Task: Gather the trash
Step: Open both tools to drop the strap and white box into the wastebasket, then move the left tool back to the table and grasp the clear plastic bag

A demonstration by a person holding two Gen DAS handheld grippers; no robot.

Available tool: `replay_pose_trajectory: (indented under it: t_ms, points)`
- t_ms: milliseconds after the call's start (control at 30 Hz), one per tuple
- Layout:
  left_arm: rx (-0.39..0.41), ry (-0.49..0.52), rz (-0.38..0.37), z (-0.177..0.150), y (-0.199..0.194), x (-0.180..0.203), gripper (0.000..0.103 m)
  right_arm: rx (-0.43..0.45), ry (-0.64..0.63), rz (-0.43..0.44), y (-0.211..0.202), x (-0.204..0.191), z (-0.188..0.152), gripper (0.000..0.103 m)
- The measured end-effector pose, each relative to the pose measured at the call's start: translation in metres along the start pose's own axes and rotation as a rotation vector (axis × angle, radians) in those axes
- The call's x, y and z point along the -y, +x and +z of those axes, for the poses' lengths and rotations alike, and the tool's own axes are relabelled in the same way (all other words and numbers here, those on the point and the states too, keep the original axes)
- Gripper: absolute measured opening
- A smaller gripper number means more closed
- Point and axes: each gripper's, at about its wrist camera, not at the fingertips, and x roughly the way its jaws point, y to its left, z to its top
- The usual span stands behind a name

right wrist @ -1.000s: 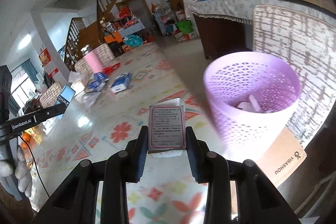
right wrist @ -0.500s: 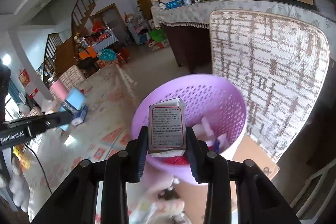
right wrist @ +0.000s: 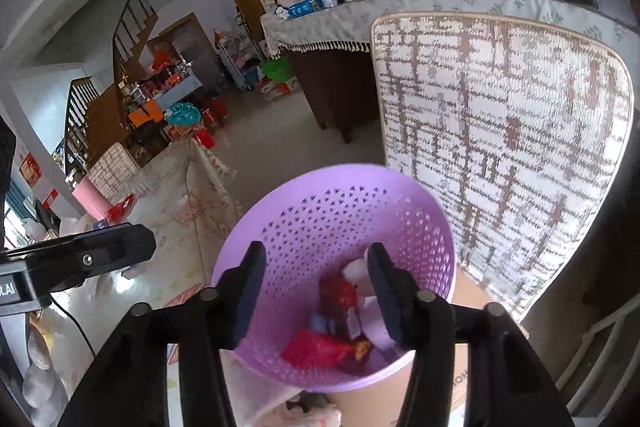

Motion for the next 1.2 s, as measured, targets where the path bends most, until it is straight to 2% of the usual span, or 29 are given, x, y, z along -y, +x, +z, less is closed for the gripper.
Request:
replay_pose_trajectory:
  t_ms: [167,300,533,767,833,1033,1200]
  points:
    - [0.025,-0.033,0.023,-0.022,-0.024,-0.018,0.073,-0.009,-0.018,0.02,-0.008,-0.015,-0.013,0.06]
    - [0.021,-0.079,0.077,-0.041,-0.045,-0.038,0.08,0.001,-0.038,0.047,-0.019,-0.034,-0.02,0.071]
    - [-0.003,-0.184,0.129,-0.085,-0.076,-0.084,0.08,-0.02,-0.092,0.109,-0.021,-0.081,-0.04,0.078]
    - [0.022,-0.368,0.1,-0.138,-0.116,-0.152,0.08,-0.076,-0.188,0.17,-0.012,-0.138,-0.072,0.078]
    - [0.038,-0.408,0.117,-0.152,-0.129,-0.174,0.08,-0.089,-0.22,0.185,-0.01,-0.156,-0.081,0.078]
    - [0.065,-0.442,0.234,-0.183,-0.158,-0.222,0.08,-0.125,-0.27,0.23,0.001,-0.196,-0.096,0.08]
    - [0.119,-0.347,0.326,-0.203,-0.171,-0.251,0.08,-0.155,-0.302,0.25,0.021,-0.226,-0.105,0.08]
